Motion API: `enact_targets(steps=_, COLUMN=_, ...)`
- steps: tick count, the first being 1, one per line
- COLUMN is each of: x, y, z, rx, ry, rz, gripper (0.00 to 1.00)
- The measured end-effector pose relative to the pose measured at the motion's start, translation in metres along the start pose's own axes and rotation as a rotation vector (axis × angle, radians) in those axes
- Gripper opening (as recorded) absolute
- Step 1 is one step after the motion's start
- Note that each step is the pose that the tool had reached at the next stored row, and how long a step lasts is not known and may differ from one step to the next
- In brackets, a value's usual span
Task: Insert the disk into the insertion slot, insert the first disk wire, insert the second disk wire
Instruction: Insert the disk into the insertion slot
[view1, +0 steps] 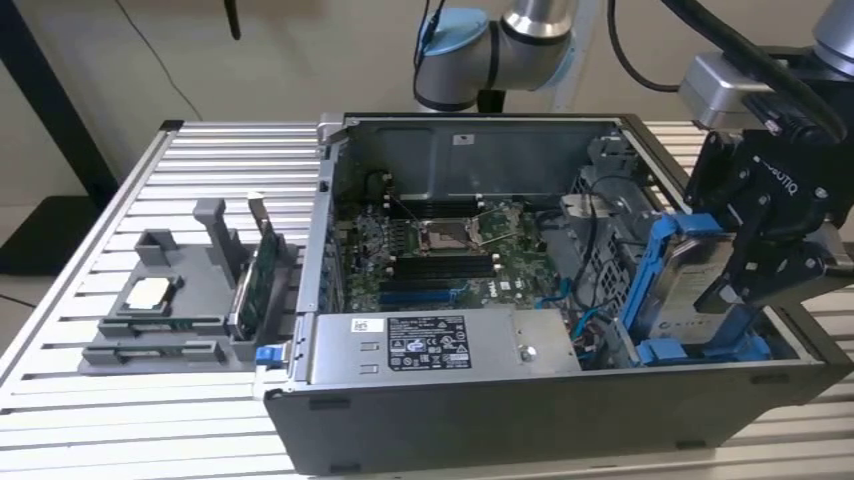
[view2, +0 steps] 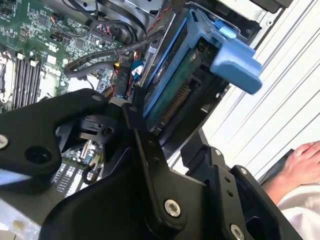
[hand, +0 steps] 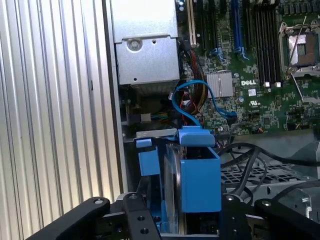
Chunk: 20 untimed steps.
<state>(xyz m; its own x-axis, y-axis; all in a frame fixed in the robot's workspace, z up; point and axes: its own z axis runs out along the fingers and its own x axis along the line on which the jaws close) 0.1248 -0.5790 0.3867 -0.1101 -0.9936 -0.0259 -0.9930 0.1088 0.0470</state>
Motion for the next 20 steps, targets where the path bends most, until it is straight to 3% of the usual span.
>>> enact_targets(steps=2, x=0.0000, y=0.0000, z=0.0000, rx=0.0000, ry=0.0000, rz=0.000, gripper=0.53)
enact_targets(steps=4, x=0.0000, y=0.0000, z=0.0000, rx=0.0000, ry=-0.0001, rz=0.000, gripper=0.61)
enact_targets(steps=6, x=0.0000, y=0.0000, z=0.0000, rx=0.0000, ry=-0.0001, rz=0.000, gripper=0.61)
enact_targets(steps=7, x=0.0000, y=0.0000, z=0.0000, rx=0.0000, ry=-0.0002, rz=0.000, gripper=0.67)
enact_targets(steps=10, x=0.0000, y=0.0000, z=0.0000, rx=0.0000, ry=-0.0001, rz=0.000, gripper=0.51)
enact_targets(steps=11, x=0.0000, y=0.0000, z=0.0000, rx=0.0000, ry=-0.0002, rz=0.000, gripper=0.51)
enact_targets(steps=15, x=0.0000, y=0.0000, z=0.0000, rx=0.0000, ry=-0.0002, rz=0.000, gripper=0.33)
enact_targets(steps=18, x=0.0000, y=-0.0003, z=-0.0001, rx=-0.0008, ry=0.0000, rz=0.000, gripper=0.32)
enact_targets(steps=20, x=-0.0004, y=-0.0041, z=-0.0008, rx=-0.0082, ry=0.0014, rz=0.001, gripper=0.32)
